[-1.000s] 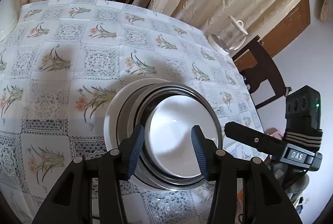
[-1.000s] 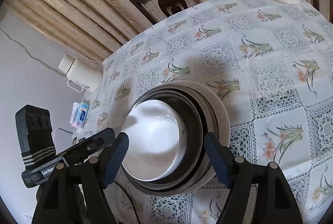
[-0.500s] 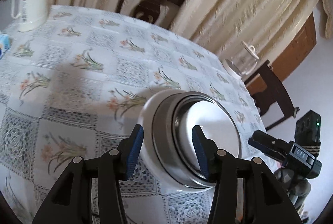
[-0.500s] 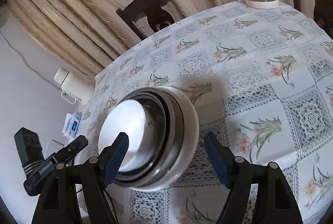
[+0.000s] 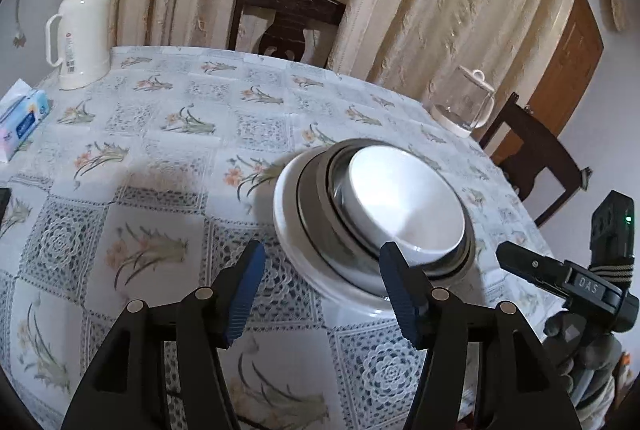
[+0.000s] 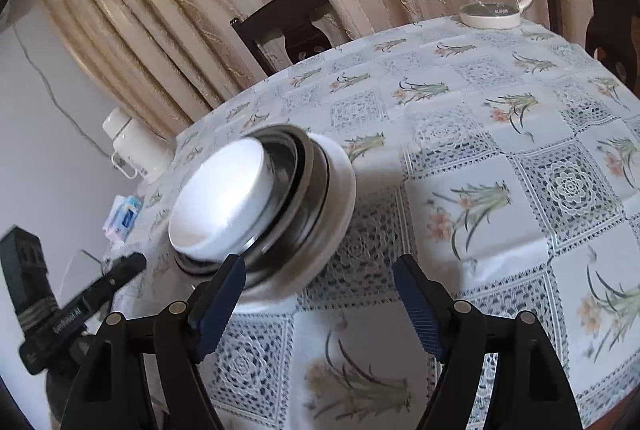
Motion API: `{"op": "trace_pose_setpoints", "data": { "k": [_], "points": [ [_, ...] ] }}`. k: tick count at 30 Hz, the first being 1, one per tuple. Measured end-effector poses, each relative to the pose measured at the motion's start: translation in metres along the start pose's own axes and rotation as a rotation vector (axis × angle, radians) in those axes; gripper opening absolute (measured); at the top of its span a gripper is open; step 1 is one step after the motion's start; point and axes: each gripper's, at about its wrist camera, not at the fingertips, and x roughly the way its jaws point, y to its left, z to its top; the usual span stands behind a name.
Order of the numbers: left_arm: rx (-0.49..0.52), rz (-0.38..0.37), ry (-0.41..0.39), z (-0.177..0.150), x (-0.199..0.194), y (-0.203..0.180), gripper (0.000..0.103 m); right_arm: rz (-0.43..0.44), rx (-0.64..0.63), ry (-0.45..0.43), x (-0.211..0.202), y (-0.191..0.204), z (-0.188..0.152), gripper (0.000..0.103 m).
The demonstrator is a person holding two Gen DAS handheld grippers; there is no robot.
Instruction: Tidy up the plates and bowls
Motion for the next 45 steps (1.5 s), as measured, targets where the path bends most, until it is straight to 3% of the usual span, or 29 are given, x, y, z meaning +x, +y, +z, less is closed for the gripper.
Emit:
{"op": "trace_pose_setpoints", "data": {
  "k": [4, 11, 16, 20, 26, 35, 45],
  "points": [
    [0.045, 0.068, -0.057, -0.009, -0.010, -0.007, 0.074, -0.048, -0.076, -0.049, -0.005, 0.010, -0.012, 0.084],
    [0.099, 0.176, -0.145, -0.020, -0.026, -0.014, 0.089, -0.126, -0.219, -0.226, -0.026, 0.033, -0.027, 0.102],
    [0.142, 0.246, -0.217, -0.025, -0.038, -0.020, 0.096, -0.168, -0.311, -0.323, -0.036, 0.048, -0.035, 0.102],
    [0.152, 0.266, -0.251, -0.029, -0.047, -0.024, 0.099, -0.179, -0.334, -0.319, -0.036, 0.054, -0.038, 0.102],
    [0.184, 0.295, -0.286, -0.034, -0.054, -0.030, 0.100, -0.137, -0.273, -0.278, -0.032, 0.047, -0.036, 0.103],
    [0.204, 0.286, -0.249, -0.041, -0.043, -0.034, 0.101, -0.136, -0.268, -0.226, -0.022, 0.047, -0.043, 0.103],
    [0.219, 0.286, -0.237, -0.047, -0.036, -0.039, 0.101, -0.165, -0.314, -0.231, -0.021, 0.054, -0.048, 0.103]
  ]
}}
